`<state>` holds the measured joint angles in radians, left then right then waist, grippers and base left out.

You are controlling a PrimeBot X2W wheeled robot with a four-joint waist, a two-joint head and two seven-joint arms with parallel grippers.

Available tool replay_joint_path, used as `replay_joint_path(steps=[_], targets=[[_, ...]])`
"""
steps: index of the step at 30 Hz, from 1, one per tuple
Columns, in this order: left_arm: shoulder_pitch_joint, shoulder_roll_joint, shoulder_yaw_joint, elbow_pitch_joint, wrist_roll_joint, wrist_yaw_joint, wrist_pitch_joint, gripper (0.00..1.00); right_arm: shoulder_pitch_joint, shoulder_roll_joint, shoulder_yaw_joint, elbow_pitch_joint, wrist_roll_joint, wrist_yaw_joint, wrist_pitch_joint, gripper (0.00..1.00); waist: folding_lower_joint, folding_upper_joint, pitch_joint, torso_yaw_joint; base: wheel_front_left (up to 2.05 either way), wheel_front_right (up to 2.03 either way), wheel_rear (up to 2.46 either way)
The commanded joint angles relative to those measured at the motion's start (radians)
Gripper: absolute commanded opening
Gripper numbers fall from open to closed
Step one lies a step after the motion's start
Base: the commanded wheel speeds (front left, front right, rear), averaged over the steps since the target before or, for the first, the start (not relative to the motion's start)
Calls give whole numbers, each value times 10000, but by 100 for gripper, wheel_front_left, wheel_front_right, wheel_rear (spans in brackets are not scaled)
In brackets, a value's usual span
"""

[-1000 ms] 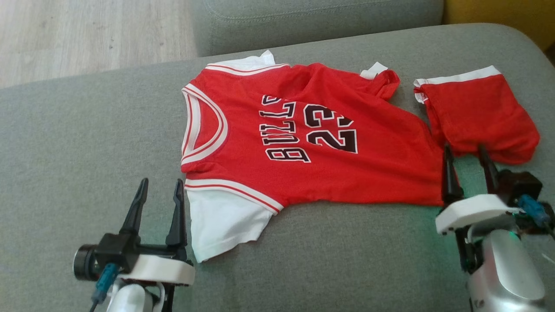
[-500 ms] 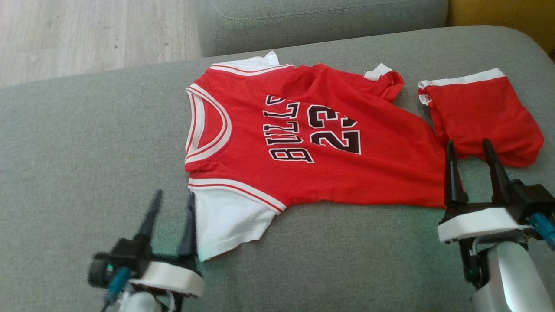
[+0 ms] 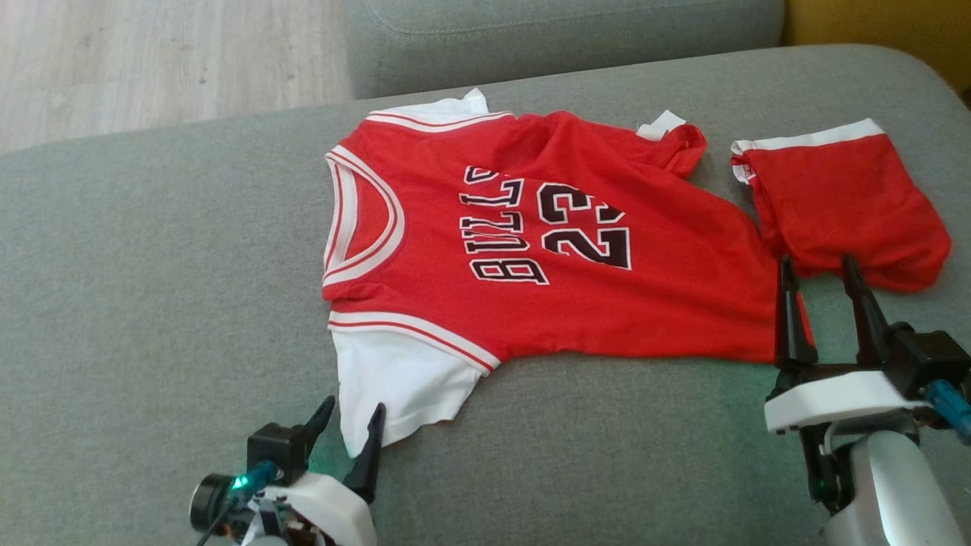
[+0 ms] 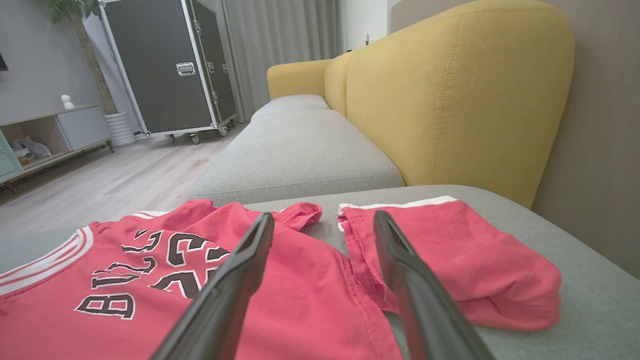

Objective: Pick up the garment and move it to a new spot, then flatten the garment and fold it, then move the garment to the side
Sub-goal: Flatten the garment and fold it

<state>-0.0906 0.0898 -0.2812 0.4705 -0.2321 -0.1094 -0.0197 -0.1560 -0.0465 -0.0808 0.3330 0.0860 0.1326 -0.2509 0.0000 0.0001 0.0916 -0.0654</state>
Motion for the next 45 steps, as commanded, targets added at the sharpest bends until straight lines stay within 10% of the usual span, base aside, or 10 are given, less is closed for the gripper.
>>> replay_joint_path(steps=[1,7,8,9,11,29,45], targets=[[-174,202,354,-216,19,137,67,100,-216,-37,259,-285,51,-19,-108,100,0,-1,30,-28,0,0,0],[-184,260,280,7,-10,306,763,100,-221,-37,286,-272,72,-19,-108,100,0,-1,133,-107,0,0,0],[-187,269,245,33,-26,296,907,88,-229,-37,272,-264,60,-19,-108,100,0,-1,142,-117,0,0,0],[-191,276,206,39,-48,275,1020,44,-237,-37,260,-253,47,-19,-108,100,0,-1,151,-126,0,0,0],[-178,297,93,19,-115,192,1207,0,-252,-37,244,-190,0,-19,-108,100,0,-1,161,-147,0,0,0],[-478,384,906,-1716,-574,508,-1834,0,-386,-37,135,2379,467,-19,1007,100,0,-1,51,-78,0,0,0],[-527,266,776,-1881,-524,471,-2338,0,-1239,-37,-192,4746,310,-19,803,100,0,-1,199,150,0,0,0]])
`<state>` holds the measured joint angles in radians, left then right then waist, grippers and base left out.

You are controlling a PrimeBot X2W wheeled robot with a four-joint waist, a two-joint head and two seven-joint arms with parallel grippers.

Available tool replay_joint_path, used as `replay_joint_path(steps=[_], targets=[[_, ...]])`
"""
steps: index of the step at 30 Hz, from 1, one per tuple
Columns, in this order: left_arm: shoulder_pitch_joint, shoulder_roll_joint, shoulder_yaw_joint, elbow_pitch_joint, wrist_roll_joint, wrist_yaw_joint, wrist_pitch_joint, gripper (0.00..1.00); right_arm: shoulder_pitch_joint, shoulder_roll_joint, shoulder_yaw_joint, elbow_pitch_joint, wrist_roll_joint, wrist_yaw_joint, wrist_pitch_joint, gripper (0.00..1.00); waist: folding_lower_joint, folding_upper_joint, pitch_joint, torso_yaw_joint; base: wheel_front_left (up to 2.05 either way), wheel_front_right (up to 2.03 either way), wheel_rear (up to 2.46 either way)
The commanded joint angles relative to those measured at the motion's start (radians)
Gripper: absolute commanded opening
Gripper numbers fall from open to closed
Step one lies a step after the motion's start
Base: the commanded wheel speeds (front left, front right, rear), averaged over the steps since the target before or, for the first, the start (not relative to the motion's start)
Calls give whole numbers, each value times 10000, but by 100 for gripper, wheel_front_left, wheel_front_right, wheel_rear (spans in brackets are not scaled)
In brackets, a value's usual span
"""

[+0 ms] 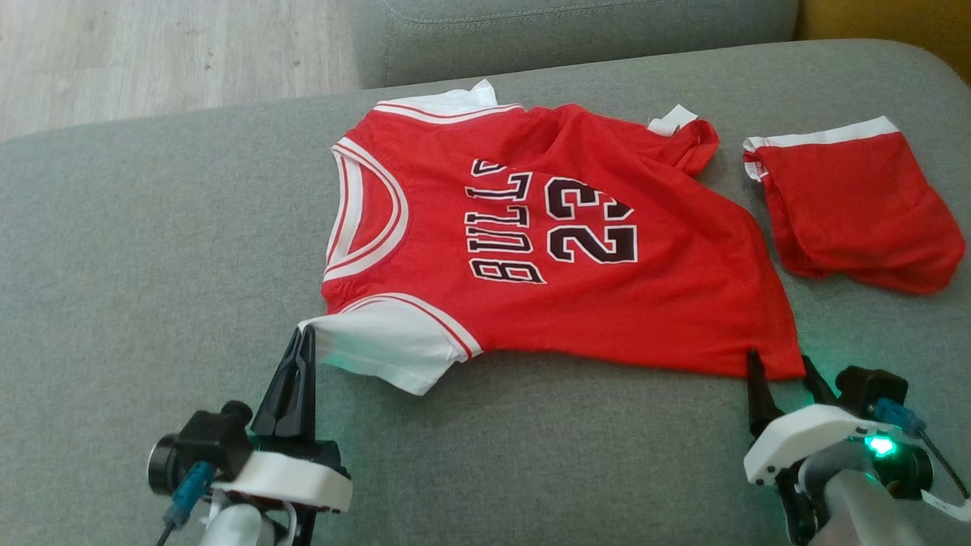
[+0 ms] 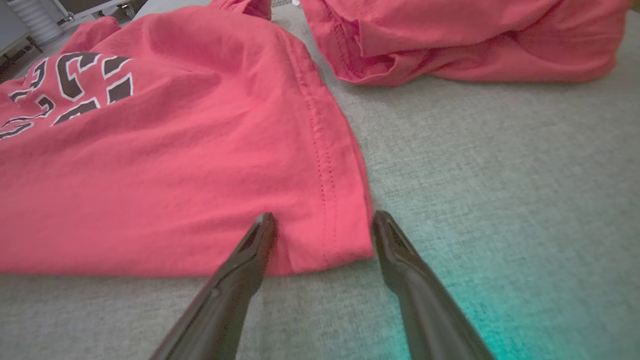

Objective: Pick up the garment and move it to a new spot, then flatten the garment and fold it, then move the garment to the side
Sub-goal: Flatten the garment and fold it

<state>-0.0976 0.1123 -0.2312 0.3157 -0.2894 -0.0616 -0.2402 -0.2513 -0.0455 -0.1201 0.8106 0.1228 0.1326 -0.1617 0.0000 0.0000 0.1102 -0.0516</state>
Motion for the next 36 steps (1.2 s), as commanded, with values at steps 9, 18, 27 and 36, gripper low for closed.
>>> replay_joint_path(steps=[9,18,27,36], targets=[[-463,92,472,-327,-135,6,-180,0,-884,-47,563,265,382,-19,-717,0,0,0,-125,-33,0,0,0],[-437,196,1290,-1104,-796,9,-206,0,-1207,-47,1635,-2126,952,-19,-988,0,0,0,-547,-246,0,0,0],[-950,370,2320,-3115,-1562,170,-207,0,-1530,-180,2475,-5019,664,-19,-950,0,0,0,-1032,-380,0,0,0],[-1425,421,3242,-6452,-2090,810,-2,0,-1924,-697,2467,-7506,750,-19,-139,0,0,0,-1071,-517,0,0,0]])
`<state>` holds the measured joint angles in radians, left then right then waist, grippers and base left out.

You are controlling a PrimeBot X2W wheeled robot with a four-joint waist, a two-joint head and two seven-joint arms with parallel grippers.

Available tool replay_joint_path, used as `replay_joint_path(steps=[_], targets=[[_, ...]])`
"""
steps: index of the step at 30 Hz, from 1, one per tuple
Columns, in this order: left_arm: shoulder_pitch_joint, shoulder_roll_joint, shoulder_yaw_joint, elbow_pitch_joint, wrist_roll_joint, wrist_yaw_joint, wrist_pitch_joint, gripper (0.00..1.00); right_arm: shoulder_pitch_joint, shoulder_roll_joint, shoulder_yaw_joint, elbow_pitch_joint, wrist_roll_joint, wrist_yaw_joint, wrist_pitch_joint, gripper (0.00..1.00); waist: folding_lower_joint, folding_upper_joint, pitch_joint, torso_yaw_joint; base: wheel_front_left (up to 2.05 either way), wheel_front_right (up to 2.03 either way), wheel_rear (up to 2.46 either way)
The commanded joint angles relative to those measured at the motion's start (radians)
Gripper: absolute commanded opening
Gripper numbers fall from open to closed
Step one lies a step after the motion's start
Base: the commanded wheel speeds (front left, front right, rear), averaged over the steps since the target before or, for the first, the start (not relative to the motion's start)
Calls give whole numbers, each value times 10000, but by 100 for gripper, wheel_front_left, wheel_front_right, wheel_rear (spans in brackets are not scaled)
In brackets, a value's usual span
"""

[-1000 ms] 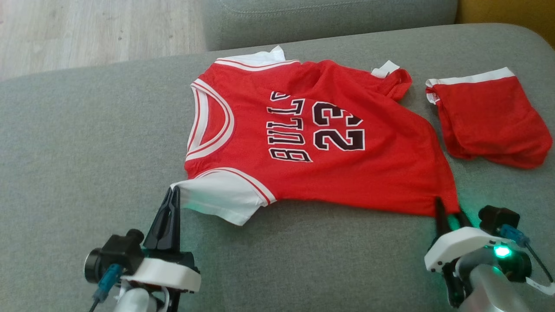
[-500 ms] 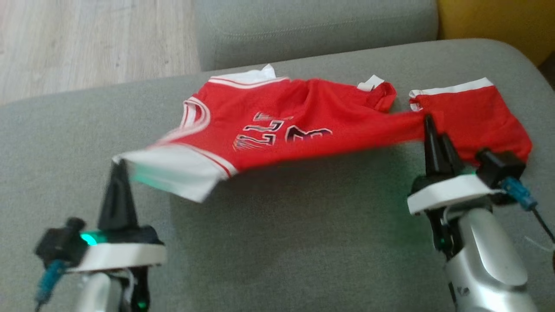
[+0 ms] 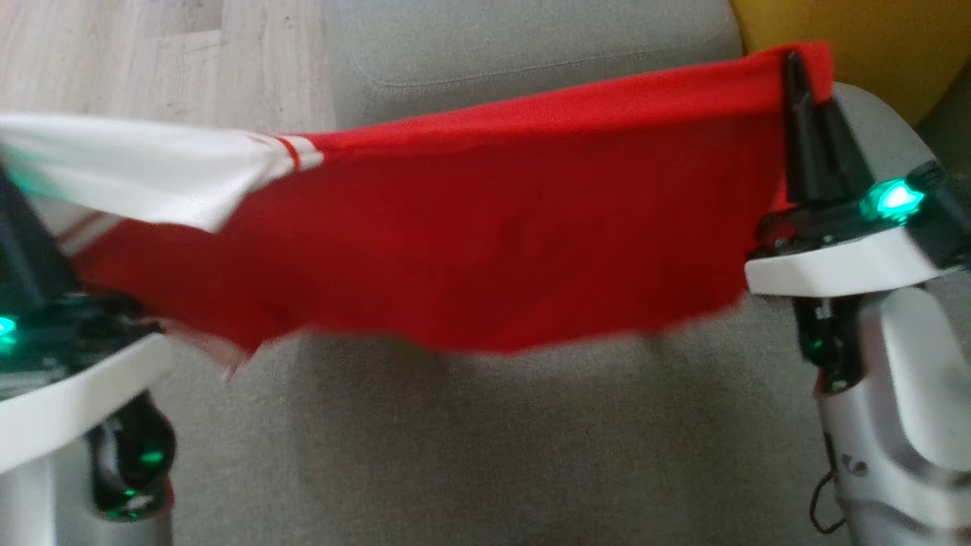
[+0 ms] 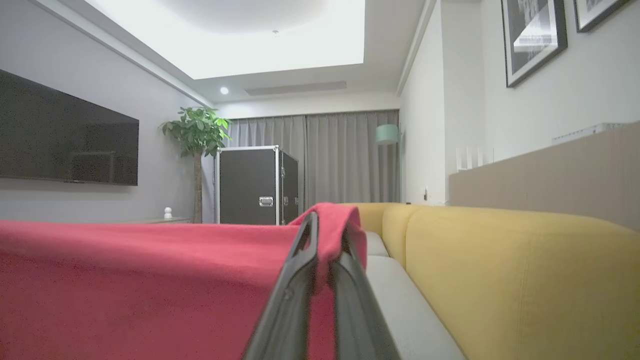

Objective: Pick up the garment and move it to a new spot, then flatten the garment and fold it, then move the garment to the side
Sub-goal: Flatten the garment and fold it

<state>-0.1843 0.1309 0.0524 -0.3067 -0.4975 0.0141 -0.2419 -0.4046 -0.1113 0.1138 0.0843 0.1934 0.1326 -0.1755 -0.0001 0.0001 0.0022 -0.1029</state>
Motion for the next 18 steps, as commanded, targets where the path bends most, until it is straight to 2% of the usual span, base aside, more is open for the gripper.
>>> replay_joint_path(steps=[1,5,9,13,15,18], targets=[[-632,259,455,-581,-47,113,112,0,-391,-70,88,-536,48,-19,137,0,1,-1,32,-15,0,0,0],[-1161,466,454,-1571,-200,250,761,0,-428,-93,-129,-1494,71,-19,792,0,1,-1,219,-12,0,0,0],[-2212,922,354,-1329,-157,232,1418,0,-820,-161,-285,-1840,-98,-19,1466,0,1,-1,720,111,0,0,0],[-3861,1250,164,266,-542,87,2192,0,-1885,-255,-445,-1251,-204,-19,2029,0,1,-1,1550,297,0,0,0],[-4945,1605,-97,1192,-414,-240,2356,0,-2772,-356,-431,-587,-392,-19,2180,0,1,-1,2116,377,0,0,0],[-6734,1821,-410,2839,-261,-585,2278,0,-4374,-519,-366,838,-570,-19,2203,0,1,-1,2949,597,0,0,0]])
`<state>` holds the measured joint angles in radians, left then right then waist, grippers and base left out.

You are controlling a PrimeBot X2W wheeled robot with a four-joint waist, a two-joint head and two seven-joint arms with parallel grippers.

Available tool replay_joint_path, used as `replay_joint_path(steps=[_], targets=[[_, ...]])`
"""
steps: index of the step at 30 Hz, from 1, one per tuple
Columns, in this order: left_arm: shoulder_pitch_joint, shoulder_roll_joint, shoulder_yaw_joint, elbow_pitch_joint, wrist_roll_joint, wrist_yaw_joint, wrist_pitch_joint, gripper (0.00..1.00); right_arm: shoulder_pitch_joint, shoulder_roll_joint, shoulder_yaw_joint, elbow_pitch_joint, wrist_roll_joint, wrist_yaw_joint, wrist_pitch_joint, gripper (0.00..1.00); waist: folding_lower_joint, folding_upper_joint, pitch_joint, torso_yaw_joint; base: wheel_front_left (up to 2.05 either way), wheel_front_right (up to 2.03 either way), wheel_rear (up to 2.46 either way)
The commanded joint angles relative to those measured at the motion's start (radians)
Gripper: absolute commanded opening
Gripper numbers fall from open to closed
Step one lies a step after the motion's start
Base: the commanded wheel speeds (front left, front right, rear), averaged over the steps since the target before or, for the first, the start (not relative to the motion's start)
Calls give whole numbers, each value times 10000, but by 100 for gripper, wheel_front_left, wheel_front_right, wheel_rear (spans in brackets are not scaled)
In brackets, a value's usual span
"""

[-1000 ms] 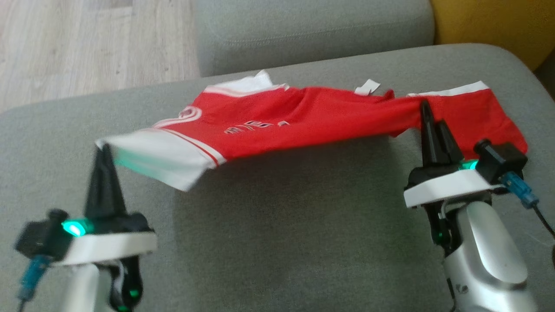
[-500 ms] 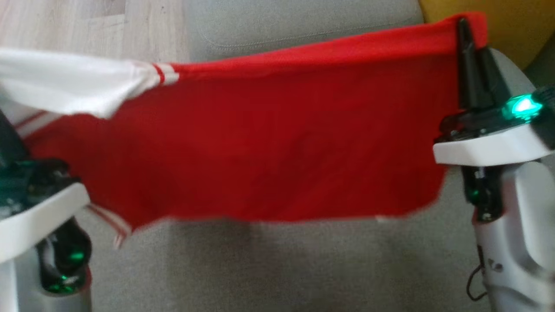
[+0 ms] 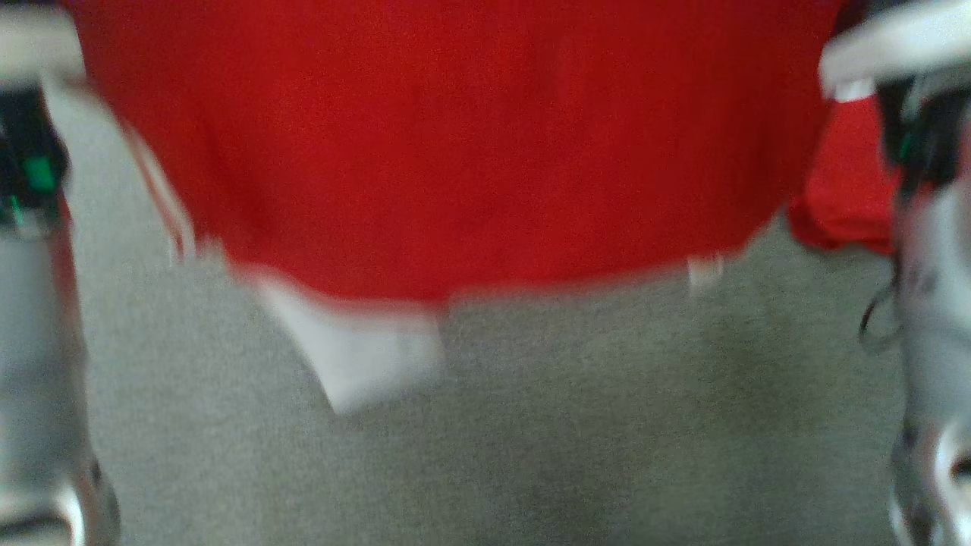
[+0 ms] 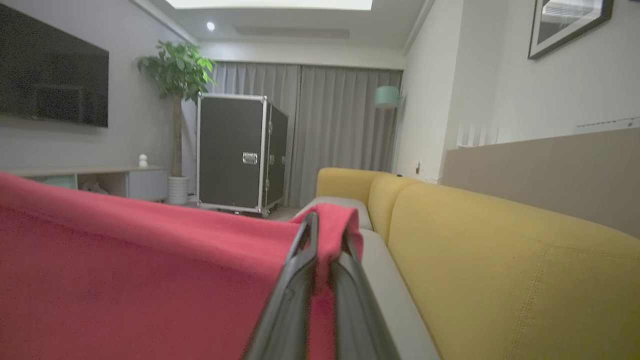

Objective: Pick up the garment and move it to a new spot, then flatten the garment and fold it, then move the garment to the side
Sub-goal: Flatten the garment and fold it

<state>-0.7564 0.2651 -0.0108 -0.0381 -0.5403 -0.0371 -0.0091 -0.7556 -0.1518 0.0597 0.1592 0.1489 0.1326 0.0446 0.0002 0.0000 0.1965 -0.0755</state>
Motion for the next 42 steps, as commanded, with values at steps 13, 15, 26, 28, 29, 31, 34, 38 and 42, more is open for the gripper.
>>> replay_joint_path(steps=[13,15,26,28,29,31,34,38,42], targets=[[-6268,807,-220,5839,943,-604,-2164,0,-6310,-294,-401,5683,-968,-19,-2456,0,-2,0,2280,991,0,0,0],[-6449,788,-350,6319,948,-724,-2328,0,-6473,-202,-513,6256,-1207,-19,-2732,0,-2,0,2344,1050,0,0,0],[-3591,151,-657,7549,792,-927,-2523,0,-4664,-160,159,9179,-1633,-19,-3046,0,-2,0,2061,1381,0,0,0],[-2693,146,-1055,7548,774,-930,-2524,0,-4201,-204,472,9679,-1456,-19,-3022,0,-2,0,1737,1419,0,0,0],[-2211,185,-1269,7507,698,-931,-2524,0,-3959,-180,708,9914,-1388,-19,-2975,0,-2,0,1558,1391,0,0,0],[-1328,336,-1787,7365,464,-932,-2525,0,-3574,-141,1257,10282,-1238,-19,-2808,0,-2,0,1352,1359,0,0,0],[-182,678,-2406,7027,-134,-933,-2518,0,-3033,-128,2074,10582,-895,-19,-2624,0,-2,0,968,1315,0,0,0],[1126,1291,-3162,6276,-831,-934,-2403,0,-2388,-305,3082,10644,-279,-19,-2484,0,-2,0,457,1266,0,0,0],[2213,1989,-3745,5475,-1055,-934,-2254,0,-1667,-542,4125,10389,507,-19,-2276,0,-2,0,-47,1189,0,0,0]])
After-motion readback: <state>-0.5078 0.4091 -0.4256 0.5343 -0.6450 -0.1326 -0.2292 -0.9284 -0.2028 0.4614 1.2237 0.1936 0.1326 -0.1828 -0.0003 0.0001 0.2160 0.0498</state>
